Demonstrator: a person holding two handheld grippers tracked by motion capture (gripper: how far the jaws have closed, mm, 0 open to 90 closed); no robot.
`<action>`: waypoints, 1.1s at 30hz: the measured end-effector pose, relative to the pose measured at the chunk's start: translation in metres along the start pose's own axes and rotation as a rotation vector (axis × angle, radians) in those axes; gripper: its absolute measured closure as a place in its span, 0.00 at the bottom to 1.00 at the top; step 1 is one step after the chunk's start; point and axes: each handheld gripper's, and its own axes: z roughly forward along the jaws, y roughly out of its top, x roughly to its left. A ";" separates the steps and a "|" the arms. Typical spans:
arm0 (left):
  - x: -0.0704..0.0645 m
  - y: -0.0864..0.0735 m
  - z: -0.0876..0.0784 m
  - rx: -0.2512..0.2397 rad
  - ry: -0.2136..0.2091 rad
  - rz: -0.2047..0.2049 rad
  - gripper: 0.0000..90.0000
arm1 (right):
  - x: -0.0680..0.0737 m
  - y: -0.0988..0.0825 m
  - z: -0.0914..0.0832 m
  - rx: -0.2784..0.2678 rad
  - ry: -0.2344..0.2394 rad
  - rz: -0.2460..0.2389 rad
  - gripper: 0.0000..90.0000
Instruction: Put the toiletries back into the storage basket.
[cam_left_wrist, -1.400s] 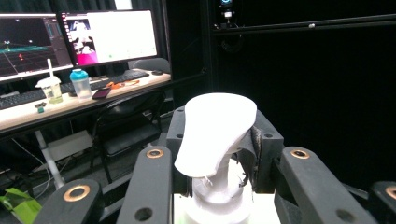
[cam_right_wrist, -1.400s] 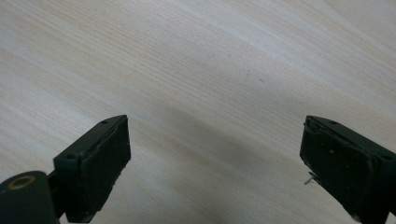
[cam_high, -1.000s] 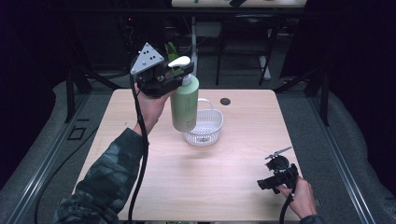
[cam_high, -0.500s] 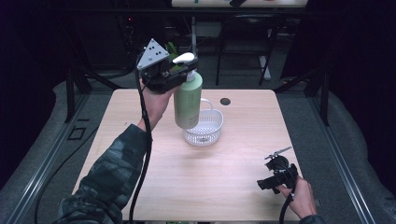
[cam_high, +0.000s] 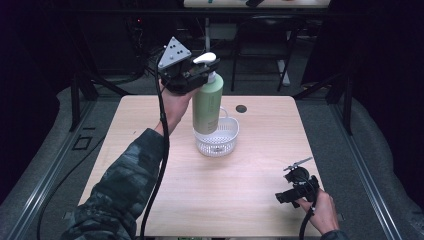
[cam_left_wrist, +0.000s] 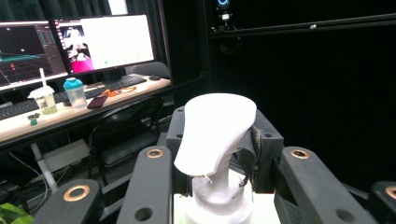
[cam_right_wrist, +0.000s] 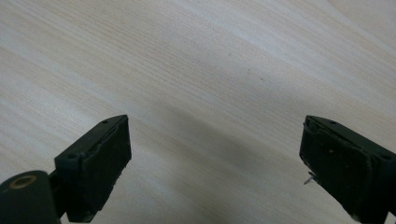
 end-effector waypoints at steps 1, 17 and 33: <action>0.000 0.000 0.001 0.001 0.002 0.005 0.75 | 0.000 0.000 0.000 0.000 0.000 0.000 0.10; 0.000 -0.007 0.019 0.010 0.003 0.002 0.75 | 0.001 0.000 0.000 -0.001 0.003 0.001 0.10; 0.003 -0.014 0.030 0.023 0.012 -0.001 0.75 | 0.001 0.000 0.000 0.003 0.002 -0.012 0.10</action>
